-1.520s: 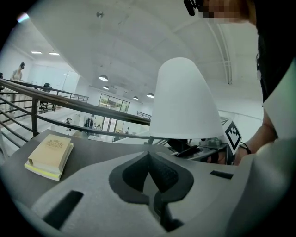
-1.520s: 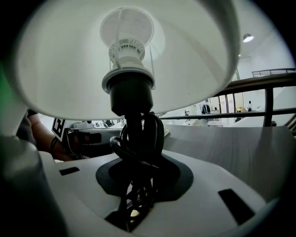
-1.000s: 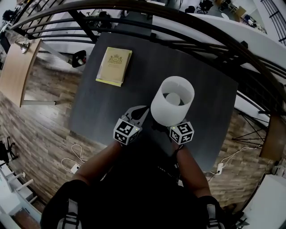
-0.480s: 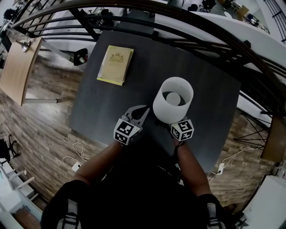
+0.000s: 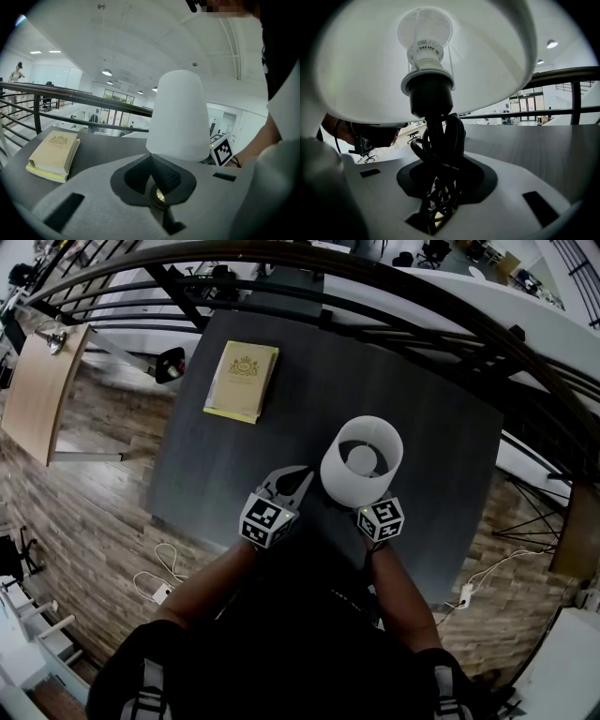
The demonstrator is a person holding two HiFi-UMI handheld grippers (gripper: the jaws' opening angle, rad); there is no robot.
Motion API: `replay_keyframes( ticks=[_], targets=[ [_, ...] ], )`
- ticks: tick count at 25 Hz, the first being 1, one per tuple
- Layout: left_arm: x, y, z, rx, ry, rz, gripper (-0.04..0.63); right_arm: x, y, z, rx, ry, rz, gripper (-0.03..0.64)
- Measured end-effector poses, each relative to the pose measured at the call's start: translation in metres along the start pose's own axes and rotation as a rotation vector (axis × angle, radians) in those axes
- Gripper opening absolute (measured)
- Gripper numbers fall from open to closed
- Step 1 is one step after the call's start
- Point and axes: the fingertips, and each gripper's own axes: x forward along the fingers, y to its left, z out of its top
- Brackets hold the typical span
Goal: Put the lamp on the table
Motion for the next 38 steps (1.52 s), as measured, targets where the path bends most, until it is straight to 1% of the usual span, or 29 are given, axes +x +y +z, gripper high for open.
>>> replay_keyframes(
  ticks=[4,9,15,18,22,25,29,34,38],
  targets=[
    [-0.001,-0.004,0.0,0.001,0.009,-0.009,0.009,-0.004,0.005,-0.004,-0.006,0.001,-0.002,0.106],
    [-0.002,-0.008,-0.001,-0.002,0.003,-0.012,0.009,-0.013,0.004,-0.01,0.002,0.008,-0.018,0.133],
    [-0.005,-0.02,-0.003,0.013,0.002,-0.021,0.009,-0.029,0.004,-0.023,0.006,0.028,-0.047,0.161],
    [-0.006,-0.028,-0.003,0.025,0.009,-0.027,0.009,-0.037,0.004,-0.028,0.006,0.034,-0.056,0.164],
    [-0.008,-0.033,-0.002,0.021,-0.013,-0.028,0.009,-0.043,0.004,-0.037,0.003,0.054,-0.063,0.166],
    [-0.011,-0.04,-0.001,0.041,-0.003,-0.031,0.009,-0.048,0.006,-0.046,0.013,0.079,-0.07,0.167],
    [-0.015,-0.053,0.008,0.044,-0.028,-0.031,0.009,-0.057,0.002,-0.062,0.019,0.095,-0.08,0.166],
    [-0.022,-0.068,0.004,0.062,-0.025,-0.03,0.009,-0.067,0.007,-0.066,0.016,0.106,-0.077,0.167],
    [-0.028,-0.075,0.007,0.047,-0.05,-0.017,0.009,-0.072,0.014,-0.061,0.004,0.093,-0.065,0.167]
  ],
)
